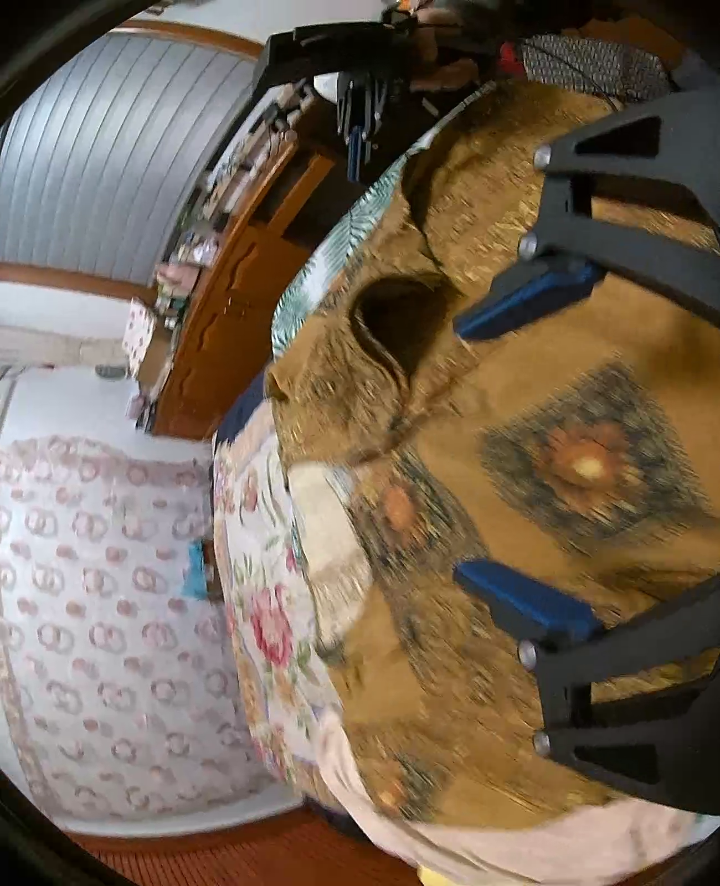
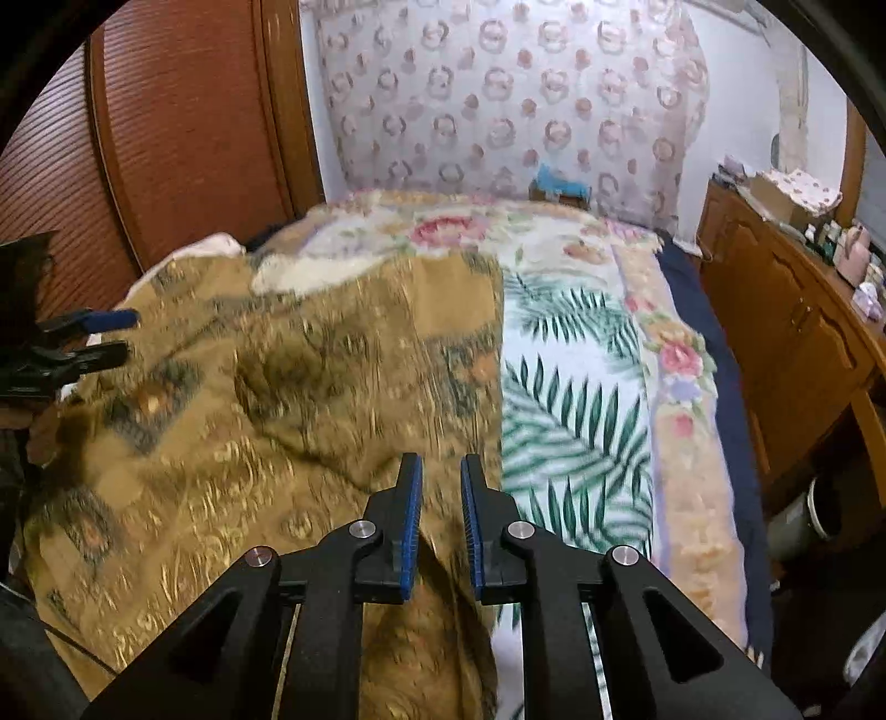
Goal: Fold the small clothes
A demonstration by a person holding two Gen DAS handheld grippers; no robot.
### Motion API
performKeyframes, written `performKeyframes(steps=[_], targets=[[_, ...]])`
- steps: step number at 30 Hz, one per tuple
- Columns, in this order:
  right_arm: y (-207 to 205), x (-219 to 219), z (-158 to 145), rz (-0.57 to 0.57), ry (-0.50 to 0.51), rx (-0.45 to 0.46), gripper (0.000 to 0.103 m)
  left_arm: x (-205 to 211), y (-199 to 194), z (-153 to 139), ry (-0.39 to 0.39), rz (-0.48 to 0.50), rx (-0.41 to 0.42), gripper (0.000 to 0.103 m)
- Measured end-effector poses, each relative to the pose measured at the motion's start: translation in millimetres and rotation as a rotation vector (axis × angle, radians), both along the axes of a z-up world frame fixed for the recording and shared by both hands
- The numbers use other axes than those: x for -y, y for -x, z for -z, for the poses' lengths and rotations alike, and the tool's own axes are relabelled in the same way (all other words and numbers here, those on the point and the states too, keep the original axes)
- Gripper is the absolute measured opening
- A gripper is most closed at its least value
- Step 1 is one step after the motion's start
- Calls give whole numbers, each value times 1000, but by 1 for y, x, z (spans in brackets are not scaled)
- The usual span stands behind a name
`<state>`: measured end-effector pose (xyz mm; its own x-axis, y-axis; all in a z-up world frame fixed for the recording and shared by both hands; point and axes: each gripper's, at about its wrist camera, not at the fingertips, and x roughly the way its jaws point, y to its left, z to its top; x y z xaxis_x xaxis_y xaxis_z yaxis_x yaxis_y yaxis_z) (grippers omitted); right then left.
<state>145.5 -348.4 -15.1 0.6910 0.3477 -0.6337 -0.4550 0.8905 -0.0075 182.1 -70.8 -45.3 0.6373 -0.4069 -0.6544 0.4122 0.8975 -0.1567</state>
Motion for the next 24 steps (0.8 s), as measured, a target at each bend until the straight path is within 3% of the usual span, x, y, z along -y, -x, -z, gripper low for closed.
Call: performKeyframes(steps=[2, 3, 10, 14, 17, 20, 24], targets=[[-9, -6, -2, -5, 13, 10, 38, 10, -15, -3, 24, 44, -20, 66], [-14, -10, -1, -19, 24, 3, 40, 17, -23, -2, 26, 64, -33, 60], [-56, -28, 29, -5, 128, -51, 40, 52, -81, 17, -22, 131, -127, 38], [-69, -31, 36, 13, 162, -69, 41, 60, -101, 31, -57, 133, -166, 38], [-69, -28, 38, 17, 146, -38, 51, 64, -108, 40, -93, 136, -190, 38], [-73, -21, 40, 35, 104, -63, 60, 66, -109, 44, -110, 143, -190, 38], [-80, -16, 41, 58, 86, -83, 72, 73, -106, 44, -137, 166, -177, 49]])
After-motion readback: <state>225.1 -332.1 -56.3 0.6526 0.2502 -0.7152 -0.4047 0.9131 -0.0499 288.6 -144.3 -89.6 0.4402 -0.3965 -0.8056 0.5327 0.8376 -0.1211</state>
